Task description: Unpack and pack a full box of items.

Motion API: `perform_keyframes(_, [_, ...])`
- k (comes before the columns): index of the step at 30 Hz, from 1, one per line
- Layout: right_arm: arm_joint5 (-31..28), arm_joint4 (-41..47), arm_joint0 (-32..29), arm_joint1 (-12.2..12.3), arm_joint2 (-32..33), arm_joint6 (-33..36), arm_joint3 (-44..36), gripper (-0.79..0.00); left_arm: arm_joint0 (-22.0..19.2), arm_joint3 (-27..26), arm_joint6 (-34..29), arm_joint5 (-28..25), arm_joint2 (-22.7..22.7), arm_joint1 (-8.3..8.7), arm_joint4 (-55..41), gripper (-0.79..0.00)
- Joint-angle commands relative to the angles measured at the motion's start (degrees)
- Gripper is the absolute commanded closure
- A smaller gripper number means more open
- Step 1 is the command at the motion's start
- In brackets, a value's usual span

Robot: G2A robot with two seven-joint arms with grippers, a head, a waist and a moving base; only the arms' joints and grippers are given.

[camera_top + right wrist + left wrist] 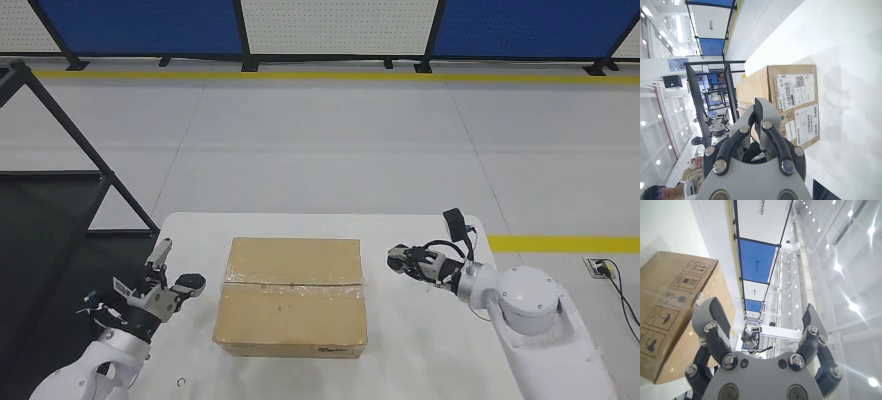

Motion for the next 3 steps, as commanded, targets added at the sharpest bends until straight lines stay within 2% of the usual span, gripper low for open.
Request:
perform_keyframes(1, [-2.29, 2.17, -0.36, 0.16, 1.81, -0.24, 0.48, -0.065, 0.39, -0.72, 0.6, -0.71, -0.51, -0.08, -0.63, -0.785])
perform_keyframes(2, [-4.05, 3.15, -0.39, 0.24, 2.54, -0.12, 1.02, -0.342, 0.58, -1.05, 0.82, -1.22, -0.68, -0.14, -1.19, -0.785])
perform_keyframes(3, [-6.17, 3.9, -0.23, 0.33, 3.09, 0.37, 1.81, -0.785, 0.76, -1.37, 0.83, -1.8, -0.76, -0.21, -1.97, -0.785])
